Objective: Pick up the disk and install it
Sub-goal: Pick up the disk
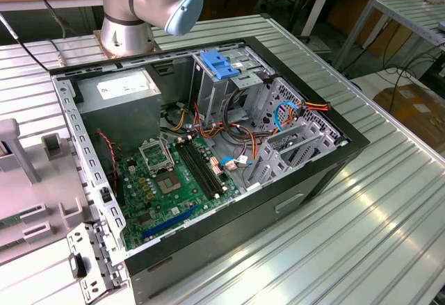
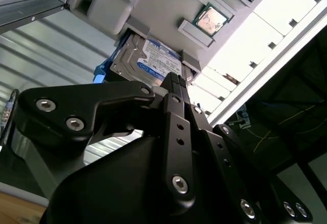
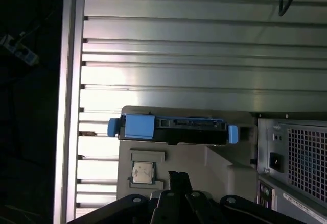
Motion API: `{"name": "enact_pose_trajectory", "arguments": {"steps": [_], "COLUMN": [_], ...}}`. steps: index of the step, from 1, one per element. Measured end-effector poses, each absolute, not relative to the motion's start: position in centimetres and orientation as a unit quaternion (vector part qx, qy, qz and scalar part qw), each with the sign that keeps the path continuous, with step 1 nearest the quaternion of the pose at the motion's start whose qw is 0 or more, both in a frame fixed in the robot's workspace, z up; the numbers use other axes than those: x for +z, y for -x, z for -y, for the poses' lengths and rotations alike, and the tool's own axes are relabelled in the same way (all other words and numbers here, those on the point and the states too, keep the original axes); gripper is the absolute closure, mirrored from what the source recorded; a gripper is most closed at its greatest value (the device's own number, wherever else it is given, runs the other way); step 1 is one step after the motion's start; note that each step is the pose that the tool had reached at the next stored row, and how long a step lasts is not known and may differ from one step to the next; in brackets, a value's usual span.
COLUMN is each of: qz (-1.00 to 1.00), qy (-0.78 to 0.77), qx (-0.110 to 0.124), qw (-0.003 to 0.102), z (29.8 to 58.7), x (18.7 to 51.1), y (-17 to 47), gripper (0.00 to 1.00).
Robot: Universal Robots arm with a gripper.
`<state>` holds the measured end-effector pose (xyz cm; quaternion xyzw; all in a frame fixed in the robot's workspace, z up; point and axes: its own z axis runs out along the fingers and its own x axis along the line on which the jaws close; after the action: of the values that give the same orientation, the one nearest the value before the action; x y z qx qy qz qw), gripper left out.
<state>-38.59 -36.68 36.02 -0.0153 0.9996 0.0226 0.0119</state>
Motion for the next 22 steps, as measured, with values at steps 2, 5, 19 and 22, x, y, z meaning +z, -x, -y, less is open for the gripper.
{"name": "enact_pose_trajectory", "arguments": {"steps": [2,5,19,22], "qz": [-0.999,-0.999,-0.995,-0.993], "qy": [0.027,0.04,0.101,0.116], "qx": [0.023,0.023,0.024,0.024], "qw": [0.012,0.011,0.01,0.01], "z": [36.68,36.68,36.68,36.68], "x": [36.02,36.02,36.01,36.01], "y": [38.59,38.59,38.59,38.59], "gripper": [0.89,0.89,0.89,0.89]}}
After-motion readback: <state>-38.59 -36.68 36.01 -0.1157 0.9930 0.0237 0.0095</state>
